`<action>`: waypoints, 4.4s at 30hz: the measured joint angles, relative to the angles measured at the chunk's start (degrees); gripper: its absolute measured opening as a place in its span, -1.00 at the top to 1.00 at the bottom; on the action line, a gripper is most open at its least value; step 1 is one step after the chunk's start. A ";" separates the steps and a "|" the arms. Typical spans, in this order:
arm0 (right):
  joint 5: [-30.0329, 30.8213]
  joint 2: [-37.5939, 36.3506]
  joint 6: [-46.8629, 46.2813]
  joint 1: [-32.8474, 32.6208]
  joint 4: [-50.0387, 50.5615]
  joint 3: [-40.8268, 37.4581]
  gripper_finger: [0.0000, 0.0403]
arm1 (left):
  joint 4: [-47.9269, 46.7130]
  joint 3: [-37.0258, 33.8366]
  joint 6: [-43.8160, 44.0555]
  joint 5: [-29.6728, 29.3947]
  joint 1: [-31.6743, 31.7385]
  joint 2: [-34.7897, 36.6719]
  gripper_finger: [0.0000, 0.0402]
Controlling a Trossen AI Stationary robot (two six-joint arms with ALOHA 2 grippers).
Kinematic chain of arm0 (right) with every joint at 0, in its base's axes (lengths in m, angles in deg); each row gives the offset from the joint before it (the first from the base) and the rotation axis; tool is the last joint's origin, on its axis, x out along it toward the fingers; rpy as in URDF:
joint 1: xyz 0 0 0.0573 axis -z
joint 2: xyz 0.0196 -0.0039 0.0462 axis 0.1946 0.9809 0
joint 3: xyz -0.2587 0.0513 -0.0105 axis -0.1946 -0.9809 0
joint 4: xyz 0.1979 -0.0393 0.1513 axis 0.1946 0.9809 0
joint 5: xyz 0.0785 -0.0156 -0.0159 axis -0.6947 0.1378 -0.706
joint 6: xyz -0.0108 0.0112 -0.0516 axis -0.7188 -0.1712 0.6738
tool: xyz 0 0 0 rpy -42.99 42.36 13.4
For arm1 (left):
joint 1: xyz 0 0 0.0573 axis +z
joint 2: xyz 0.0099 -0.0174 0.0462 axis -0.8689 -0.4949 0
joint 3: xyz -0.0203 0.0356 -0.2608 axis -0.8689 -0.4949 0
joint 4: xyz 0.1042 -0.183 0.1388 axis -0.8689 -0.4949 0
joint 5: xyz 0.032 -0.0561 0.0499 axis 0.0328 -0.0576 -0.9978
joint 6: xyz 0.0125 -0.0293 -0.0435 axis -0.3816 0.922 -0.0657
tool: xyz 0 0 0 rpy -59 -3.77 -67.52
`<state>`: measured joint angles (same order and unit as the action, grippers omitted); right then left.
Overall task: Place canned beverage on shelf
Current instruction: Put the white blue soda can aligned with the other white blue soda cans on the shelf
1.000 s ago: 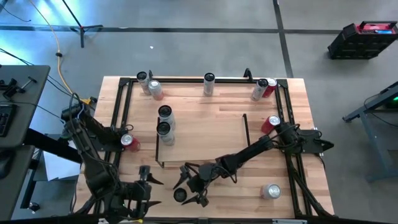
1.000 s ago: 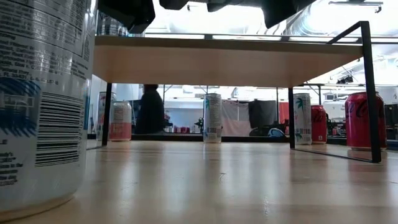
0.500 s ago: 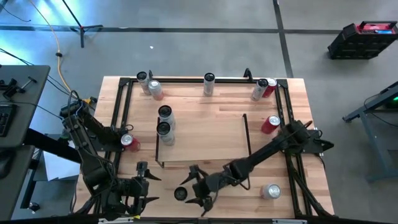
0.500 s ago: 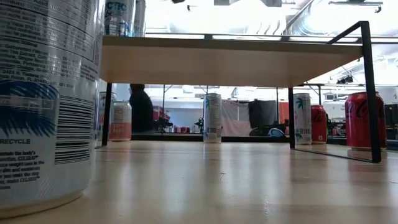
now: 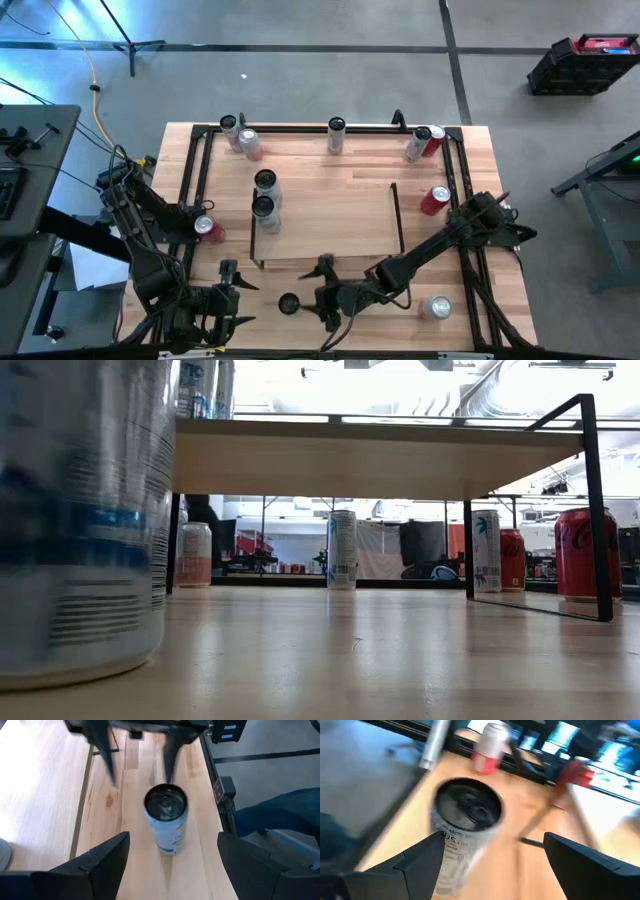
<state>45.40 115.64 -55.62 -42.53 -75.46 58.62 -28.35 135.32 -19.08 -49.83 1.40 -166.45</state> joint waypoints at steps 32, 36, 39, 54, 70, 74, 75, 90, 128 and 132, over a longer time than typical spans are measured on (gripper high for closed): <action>19.03 6.42 -14.89 -8.27 -14.61 0.01 -0.65 | -3.76 0.00 1.35 -0.47 -0.04 0.00 -0.45; 18.72 7.50 -17.52 -7.11 -15.32 -0.02 -0.65 | -3.69 0.00 1.41 -0.43 -0.02 0.00 -0.45; 18.65 8.49 -17.26 -6.51 -17.32 0.00 -0.65 | -3.59 0.00 1.48 -0.33 -0.02 0.00 -0.45; 11.00 12.55 -12.39 -2.30 -27.69 -0.02 -0.65 | -3.57 0.00 1.52 -0.33 -0.02 0.00 -0.45; 4.05 12.52 -13.45 -0.81 -28.86 -0.02 -0.26 | -3.58 0.00 1.46 -0.36 -0.01 0.00 -0.45; 1.47 12.20 -11.12 -0.76 -29.68 -0.07 -0.18 | -3.70 0.02 0.88 -0.03 0.00 0.00 -0.45; 0.97 11.76 -10.53 -0.78 -29.80 -0.10 -0.18 | -4.02 0.11 0.49 0.34 0.00 0.06 -0.45; -3.33 -2.13 -0.93 2.02 -28.03 -0.02 -0.20 | -6.11 2.00 -5.10 1.36 0.07 6.89 -0.45; -30.00 -8.17 -4.22 20.17 -4.29 6.23 -0.21 | -6.54 1.84 -4.03 -2.94 0.15 6.91 -0.45; -29.26 -8.17 -4.07 20.32 -2.82 6.21 -0.22 | -6.55 1.84 -4.05 -2.96 0.15 6.91 -0.45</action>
<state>16.14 107.47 -59.69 -22.21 -78.29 64.83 -34.90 137.15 -23.13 -52.79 1.55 -159.54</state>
